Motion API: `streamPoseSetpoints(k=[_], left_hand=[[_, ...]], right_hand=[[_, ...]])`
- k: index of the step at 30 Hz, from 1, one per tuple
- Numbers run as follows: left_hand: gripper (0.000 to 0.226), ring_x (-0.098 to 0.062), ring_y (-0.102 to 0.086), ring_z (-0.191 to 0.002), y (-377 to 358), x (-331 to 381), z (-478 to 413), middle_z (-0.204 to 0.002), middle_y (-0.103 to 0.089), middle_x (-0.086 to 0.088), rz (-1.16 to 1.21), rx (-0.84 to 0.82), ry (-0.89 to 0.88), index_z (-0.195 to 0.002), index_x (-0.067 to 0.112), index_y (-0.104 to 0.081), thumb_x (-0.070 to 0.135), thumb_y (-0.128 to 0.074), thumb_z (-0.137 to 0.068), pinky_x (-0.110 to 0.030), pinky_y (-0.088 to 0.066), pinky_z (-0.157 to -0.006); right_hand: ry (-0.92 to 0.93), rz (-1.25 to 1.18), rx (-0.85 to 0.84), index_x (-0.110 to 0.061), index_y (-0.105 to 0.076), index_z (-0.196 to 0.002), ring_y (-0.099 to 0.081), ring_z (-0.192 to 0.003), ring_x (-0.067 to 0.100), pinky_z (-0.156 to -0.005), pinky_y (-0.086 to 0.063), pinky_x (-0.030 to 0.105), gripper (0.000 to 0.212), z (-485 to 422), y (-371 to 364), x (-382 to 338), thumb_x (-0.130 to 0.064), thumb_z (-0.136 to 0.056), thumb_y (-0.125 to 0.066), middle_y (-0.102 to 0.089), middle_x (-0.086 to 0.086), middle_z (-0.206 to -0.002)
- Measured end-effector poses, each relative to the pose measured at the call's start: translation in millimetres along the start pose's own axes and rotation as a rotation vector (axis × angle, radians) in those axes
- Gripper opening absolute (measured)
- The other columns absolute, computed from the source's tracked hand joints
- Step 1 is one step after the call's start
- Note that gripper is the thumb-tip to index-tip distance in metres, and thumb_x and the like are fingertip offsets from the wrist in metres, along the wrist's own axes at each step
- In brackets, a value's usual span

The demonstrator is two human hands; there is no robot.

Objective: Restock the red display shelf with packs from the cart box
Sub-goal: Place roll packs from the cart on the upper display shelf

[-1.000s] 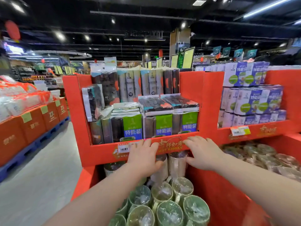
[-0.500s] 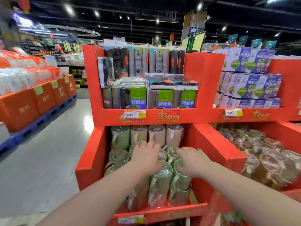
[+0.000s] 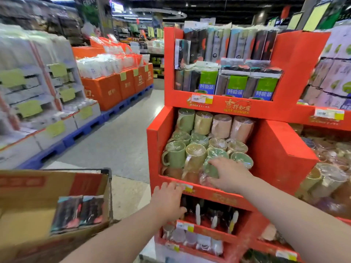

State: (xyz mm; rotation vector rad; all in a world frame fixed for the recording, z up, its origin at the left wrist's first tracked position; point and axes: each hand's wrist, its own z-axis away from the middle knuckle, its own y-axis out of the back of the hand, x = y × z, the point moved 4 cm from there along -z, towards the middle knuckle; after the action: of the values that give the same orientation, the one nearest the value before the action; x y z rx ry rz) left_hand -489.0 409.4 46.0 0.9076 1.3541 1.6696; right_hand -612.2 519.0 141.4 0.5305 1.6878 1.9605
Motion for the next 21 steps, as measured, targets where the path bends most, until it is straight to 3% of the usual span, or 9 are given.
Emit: streamPoseSetpoints(k=[12, 21], left_hand=[[0.066, -0.03, -0.039, -0.129, -40, -90, 99, -0.141, -0.041, -0.008, -0.012, -0.107, 0.22, -0.143, 0.019, -0.031, 0.053, -0.048, -0.089, -0.047, -0.036, -0.102], [0.064, -0.029, -0.039, -0.13, -38, -213, 145, -0.141, -0.042, -0.007, 0.065, -0.087, 0.292, -0.142, 0.018, -0.034, 0.049, -0.053, -0.089, -0.046, -0.036, -0.107]], right_hand=[[0.241, -0.014, 0.03, -0.023, -0.034, -0.144, -0.042, -0.132, 0.024, -0.108, -0.035, 0.043, 0.062, 0, -13, -123, -0.045, -0.089, -0.053, -0.043, 0.002, -0.144], [0.315, 0.006, -0.142, -0.025, -0.034, -0.143, -0.04, -0.133, 0.023, -0.106, -0.035, 0.041, 0.059, -20, -73, -244, -0.045, -0.09, -0.05, -0.039, 0.0, -0.147]])
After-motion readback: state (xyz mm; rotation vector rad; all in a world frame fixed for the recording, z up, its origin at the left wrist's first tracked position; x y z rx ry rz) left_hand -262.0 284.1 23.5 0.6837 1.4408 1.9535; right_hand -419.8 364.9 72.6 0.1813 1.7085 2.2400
